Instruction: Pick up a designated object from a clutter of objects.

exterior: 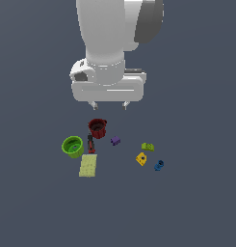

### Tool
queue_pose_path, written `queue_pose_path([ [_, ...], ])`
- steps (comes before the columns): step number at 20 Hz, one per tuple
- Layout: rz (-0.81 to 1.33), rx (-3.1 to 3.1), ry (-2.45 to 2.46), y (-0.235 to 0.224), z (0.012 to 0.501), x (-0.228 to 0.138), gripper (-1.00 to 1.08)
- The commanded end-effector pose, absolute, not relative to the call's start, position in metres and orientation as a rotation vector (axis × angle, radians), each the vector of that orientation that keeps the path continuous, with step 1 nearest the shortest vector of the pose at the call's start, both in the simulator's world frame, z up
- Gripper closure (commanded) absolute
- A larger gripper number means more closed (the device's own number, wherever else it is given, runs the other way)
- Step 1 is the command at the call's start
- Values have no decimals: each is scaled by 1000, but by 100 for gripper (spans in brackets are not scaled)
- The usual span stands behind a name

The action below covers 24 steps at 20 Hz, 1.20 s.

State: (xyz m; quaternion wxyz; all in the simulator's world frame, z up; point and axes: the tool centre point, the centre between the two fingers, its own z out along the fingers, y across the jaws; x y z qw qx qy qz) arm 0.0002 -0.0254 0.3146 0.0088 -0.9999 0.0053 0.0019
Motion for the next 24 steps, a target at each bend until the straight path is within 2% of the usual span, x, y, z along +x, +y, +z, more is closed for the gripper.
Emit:
queue_pose_path([
  [1, 6, -3124, 17, -25, 315, 0, -20],
  [14, 25, -3106, 6, -24, 310, -3, -20],
  [24, 47, -3065, -87, -38, 286, -6, -20],
])
